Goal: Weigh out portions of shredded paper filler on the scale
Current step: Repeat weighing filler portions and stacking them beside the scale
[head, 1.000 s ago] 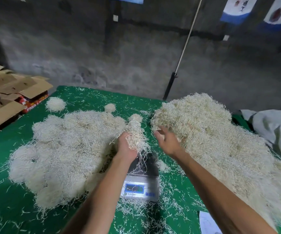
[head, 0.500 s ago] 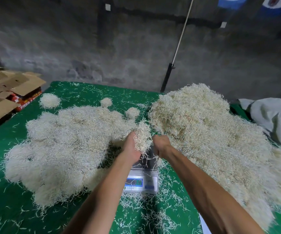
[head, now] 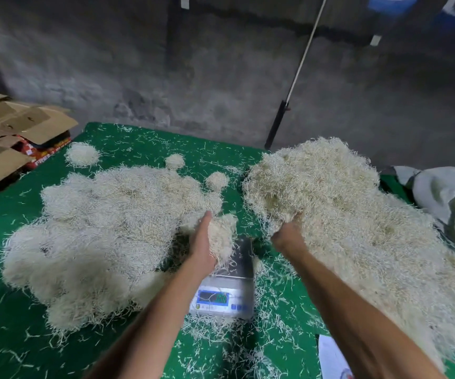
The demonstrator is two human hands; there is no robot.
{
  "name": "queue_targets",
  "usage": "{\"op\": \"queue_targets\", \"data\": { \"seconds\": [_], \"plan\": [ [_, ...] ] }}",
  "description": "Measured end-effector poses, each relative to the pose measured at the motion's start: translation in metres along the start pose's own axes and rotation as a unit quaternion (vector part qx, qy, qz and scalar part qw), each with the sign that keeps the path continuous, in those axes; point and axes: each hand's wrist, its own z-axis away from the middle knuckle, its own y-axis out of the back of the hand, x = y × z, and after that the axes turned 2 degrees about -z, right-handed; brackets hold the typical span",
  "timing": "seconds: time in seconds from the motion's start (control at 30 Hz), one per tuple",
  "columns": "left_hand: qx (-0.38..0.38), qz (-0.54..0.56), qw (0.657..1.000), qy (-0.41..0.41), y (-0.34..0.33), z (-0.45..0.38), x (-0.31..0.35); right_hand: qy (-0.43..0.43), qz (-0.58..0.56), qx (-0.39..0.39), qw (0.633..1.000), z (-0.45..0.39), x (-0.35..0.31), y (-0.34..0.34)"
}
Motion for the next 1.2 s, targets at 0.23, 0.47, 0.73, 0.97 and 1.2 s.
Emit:
{"op": "queue_targets", "data": {
  "seconds": [0.23,0.47,0.73,0.97,1.2],
  "plan": [
    [-0.007,-0.047,0.997,0.053,-0.021,-0.005,-0.015,0.076,-0.183,-0.146,0.969,0.025,-0.015,-0.061],
    [0.082,-0.128,0.988,-0.028,0.019,-0.028,-0.024,-0.040,-0.264,-0.063,0.962,-0.001,0.012,-0.063],
    [0.163,-0.106,0.980,-0.041,0.009,-0.057,-0.028,-0.073,-0.272,0.085,0.956,-0.011,0.016,-0.081],
    [0.084,-0.187,0.978,-0.033,0.029,-0.045,-0.023,-0.025,-0.179,-0.017,0.983,-0.002,0.044,-0.075],
    [0.028,-0.113,0.993,-0.025,0.073,0.001,-0.017,0.033,-0.134,0.032,0.990,0.045,0.053,-0.069]
  ]
}}
